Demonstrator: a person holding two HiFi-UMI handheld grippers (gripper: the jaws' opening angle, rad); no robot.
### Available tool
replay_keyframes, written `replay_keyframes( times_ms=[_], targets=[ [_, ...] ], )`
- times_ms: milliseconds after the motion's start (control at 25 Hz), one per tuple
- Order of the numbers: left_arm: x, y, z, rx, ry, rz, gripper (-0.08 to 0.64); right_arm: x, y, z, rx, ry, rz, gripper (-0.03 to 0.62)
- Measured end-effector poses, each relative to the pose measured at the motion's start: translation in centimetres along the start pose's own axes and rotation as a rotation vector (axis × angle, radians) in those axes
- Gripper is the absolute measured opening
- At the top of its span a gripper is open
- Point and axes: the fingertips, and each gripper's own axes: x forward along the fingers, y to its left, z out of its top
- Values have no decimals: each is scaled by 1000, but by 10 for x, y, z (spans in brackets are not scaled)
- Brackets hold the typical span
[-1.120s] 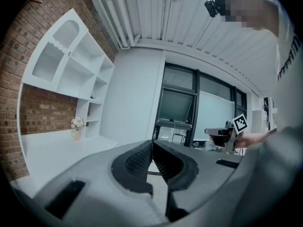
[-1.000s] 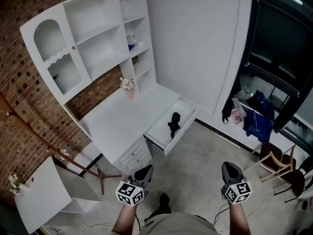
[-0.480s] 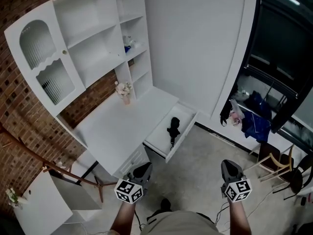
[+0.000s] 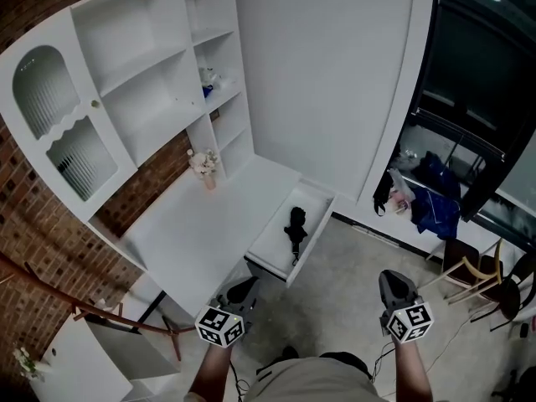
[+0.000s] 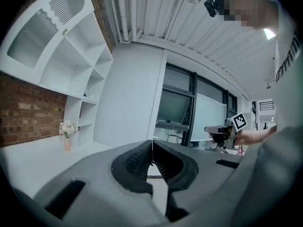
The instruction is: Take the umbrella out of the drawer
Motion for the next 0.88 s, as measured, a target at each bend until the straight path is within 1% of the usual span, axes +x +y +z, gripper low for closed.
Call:
replay_keyframes(
  times_ms=[160, 400, 640, 880],
  targets=[
    [10, 2, 7, 9, -10, -20, 26, 5, 10, 3, -14, 0, 43, 38],
    [16, 6, 4, 0, 2, -30, 26, 12, 8, 0, -5, 6, 37, 38],
    [25, 7, -1, -14, 13, -14, 26, 20, -3, -8, 12, 20, 36, 38],
    [36, 11, -4, -21, 26, 21, 26, 46, -13, -11, 12, 27, 75, 38]
  ],
)
